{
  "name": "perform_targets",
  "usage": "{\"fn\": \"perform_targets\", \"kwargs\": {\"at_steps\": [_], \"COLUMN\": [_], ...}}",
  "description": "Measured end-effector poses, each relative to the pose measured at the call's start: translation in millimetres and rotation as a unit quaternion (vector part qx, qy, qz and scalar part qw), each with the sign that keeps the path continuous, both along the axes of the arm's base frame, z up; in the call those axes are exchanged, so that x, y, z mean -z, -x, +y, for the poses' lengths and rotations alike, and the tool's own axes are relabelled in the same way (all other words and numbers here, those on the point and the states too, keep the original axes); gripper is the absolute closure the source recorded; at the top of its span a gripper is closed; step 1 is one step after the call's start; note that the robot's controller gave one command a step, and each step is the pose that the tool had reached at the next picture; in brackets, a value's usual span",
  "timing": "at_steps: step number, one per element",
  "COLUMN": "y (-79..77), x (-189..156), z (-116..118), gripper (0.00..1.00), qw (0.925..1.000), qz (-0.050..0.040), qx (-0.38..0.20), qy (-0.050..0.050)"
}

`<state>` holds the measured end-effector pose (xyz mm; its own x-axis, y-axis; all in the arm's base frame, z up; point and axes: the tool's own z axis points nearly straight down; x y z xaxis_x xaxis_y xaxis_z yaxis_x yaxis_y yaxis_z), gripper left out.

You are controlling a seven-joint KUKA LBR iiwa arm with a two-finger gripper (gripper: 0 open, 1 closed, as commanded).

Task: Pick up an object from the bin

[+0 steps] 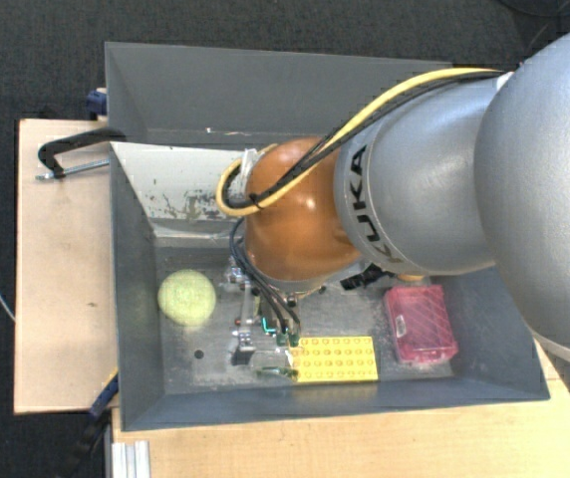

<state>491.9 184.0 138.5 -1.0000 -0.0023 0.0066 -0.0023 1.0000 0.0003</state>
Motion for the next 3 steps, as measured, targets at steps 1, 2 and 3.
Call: {"fn": "perform_targets", "kwargs": {"at_steps": [1,2,3], "y": [-2.2,-46.1,-61.2], "x": [-3.4,23.2,29.5], "z": [-0.7,35.2,48.8], "gripper": [0.0,0.0,0.0], "qw": [1.0,0.9994,0.999], "qz": [-0.0035,-0.0059,-0.0043], "qx": [0.001,0.035,0.045], "qy": [-0.001,-0.002,-0.001]}}
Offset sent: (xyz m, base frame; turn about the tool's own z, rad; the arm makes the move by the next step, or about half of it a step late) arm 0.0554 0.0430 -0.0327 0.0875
